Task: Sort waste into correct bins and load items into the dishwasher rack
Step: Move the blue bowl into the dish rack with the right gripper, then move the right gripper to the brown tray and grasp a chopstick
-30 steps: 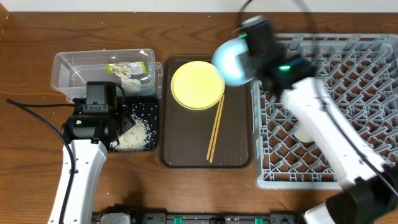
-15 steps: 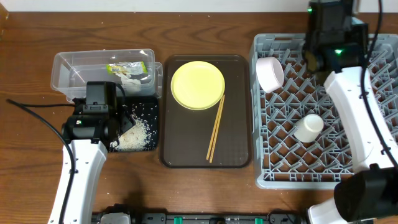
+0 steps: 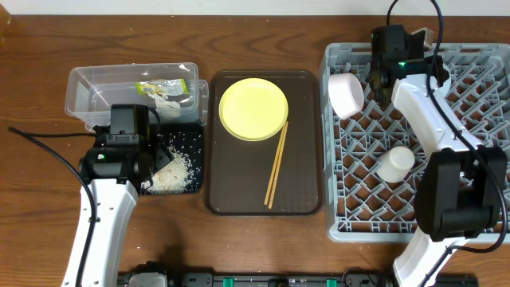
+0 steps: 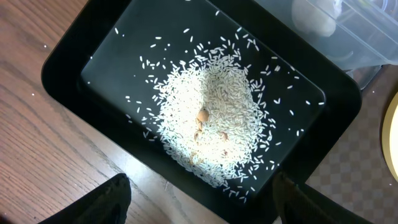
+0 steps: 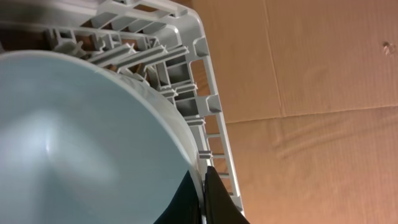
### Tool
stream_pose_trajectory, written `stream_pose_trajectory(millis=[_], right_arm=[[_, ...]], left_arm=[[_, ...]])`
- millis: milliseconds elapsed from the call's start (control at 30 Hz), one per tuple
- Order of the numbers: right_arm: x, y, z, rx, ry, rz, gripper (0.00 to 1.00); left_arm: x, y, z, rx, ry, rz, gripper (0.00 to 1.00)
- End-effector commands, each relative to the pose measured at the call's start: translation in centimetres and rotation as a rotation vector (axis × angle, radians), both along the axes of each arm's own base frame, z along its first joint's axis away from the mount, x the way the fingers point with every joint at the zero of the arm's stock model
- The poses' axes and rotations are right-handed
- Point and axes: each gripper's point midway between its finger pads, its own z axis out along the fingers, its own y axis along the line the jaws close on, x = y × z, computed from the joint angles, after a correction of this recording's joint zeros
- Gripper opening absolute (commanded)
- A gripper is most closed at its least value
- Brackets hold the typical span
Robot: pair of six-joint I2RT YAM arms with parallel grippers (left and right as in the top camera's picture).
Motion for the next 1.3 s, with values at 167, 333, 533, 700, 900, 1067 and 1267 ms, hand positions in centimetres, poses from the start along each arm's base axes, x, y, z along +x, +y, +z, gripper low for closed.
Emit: stream_pose_trajectory(millis=[167, 333, 533, 700, 900, 1067, 1267], right_arm=[[1.2, 4.1, -3.3, 0.077, 0.012, 0.081, 0.04], [1.8, 6.3, -4.6, 0.171, 0.011, 0.139, 0.13], [1.7, 7.8, -4.9, 0.191, 0.023, 0.168, 0.23], [1.4, 10.5, -7.0, 0.32, 0.09, 0.241, 0.44], [0.9, 10.8, -5.4, 0.368, 0.019, 0.214, 0.61], [0.4, 11.4, 0.2, 0.444, -0.109, 0.265, 0.77], [-1.5, 19.4, 3.3, 0.904, -0.099, 0.546, 0.79]], left_arm=[[-0.3, 0.5, -0.3, 0.018, 0.011, 0.022, 0.76], [-0.3, 0.5, -0.3, 0.017, 0.011, 0.022, 0.76], [-0.3, 0.5, -0.3, 0.017, 0.011, 0.022, 0.76], [-0.3, 0.5, -0.3, 0.018, 0.011, 0.022, 0.76], [-0.3, 0.5, -0.3, 0.018, 0.012, 0.022, 0.76], [-0.3, 0.5, -0.3, 0.018, 0.011, 0.022, 0.76], [-0.3, 0.5, -0.3, 0.018, 0.011, 0.022, 0.76]])
